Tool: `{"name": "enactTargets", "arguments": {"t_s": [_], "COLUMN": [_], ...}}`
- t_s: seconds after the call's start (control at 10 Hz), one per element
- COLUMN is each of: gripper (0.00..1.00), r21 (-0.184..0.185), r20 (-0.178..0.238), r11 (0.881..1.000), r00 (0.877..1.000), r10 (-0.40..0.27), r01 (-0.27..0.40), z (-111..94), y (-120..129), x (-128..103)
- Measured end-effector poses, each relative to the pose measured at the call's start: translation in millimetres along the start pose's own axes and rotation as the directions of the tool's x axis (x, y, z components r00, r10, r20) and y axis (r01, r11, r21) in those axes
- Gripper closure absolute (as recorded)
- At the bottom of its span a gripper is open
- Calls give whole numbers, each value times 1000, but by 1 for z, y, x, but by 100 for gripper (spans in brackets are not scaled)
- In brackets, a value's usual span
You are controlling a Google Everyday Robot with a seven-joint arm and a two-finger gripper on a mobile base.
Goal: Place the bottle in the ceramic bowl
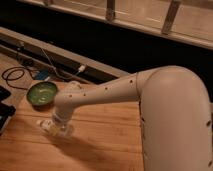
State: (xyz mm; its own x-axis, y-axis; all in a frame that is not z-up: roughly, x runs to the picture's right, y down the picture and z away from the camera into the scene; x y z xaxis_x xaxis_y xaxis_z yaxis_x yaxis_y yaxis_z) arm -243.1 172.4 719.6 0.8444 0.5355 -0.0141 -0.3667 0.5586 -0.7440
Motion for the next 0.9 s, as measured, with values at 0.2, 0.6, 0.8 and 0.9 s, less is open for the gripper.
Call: {"name": "enactTargets", "arguments": {"t_s": [0.2,0.6,0.8,0.9], "gripper": [100,100,100,100], "r21": [63,103,103,103], "r20": [-25,-25,-26,-25], "r11": [998,994,994,994], "r00": [999,999,999,999], "r10": [25,44,43,44], "r01": [-23,-41,-41,-42], "z": [-31,-49,-48,-49], "y": [-38,-72,-72,-73], "x": [-21,-32,-32,-31]}}
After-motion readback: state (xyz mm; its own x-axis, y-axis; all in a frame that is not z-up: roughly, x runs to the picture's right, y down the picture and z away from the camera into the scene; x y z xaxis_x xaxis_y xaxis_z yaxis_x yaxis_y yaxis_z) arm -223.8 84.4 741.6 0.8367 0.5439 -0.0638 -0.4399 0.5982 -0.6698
